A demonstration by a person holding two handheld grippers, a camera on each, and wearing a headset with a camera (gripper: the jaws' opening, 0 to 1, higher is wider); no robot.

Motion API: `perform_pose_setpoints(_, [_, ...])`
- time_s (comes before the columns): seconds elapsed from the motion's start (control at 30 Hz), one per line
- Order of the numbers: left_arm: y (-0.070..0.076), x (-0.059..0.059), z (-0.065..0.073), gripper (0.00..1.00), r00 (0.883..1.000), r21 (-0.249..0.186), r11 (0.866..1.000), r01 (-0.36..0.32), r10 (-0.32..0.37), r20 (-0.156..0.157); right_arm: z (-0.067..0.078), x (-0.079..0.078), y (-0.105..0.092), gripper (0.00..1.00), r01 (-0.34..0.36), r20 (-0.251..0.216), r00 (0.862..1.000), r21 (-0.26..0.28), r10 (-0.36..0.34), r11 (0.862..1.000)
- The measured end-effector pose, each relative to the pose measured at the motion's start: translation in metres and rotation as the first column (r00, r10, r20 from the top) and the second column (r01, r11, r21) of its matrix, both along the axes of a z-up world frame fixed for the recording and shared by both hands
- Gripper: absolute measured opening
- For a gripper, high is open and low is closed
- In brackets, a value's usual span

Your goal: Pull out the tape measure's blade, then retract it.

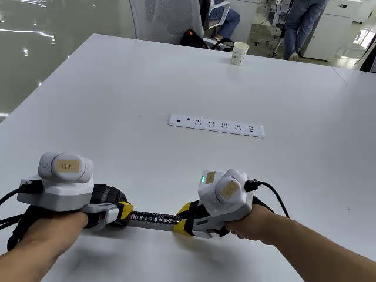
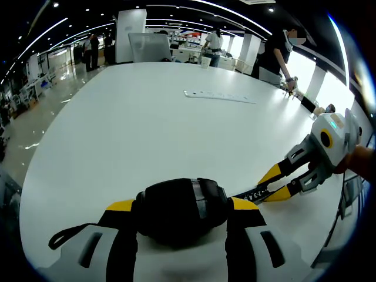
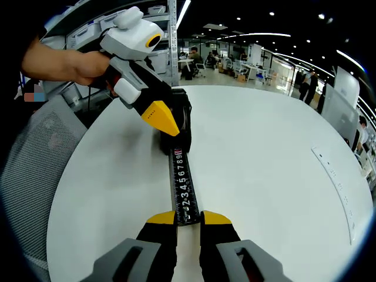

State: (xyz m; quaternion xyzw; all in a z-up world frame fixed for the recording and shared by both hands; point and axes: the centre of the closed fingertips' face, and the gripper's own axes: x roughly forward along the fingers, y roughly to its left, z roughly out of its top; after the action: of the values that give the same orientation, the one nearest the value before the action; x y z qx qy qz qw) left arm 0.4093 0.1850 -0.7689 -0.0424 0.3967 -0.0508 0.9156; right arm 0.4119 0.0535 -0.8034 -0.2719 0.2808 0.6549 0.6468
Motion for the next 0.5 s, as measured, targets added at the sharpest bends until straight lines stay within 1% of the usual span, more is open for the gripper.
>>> perform_pose_setpoints(0.5, [-0.001,-0.001,0.000,0.56,1.000,-0.011,1.000,0.003,-0.003,-0.001,0.001,-0.002,0.012,0.10,-0.010,-0.005,1.000,0.013,0.010,1.000])
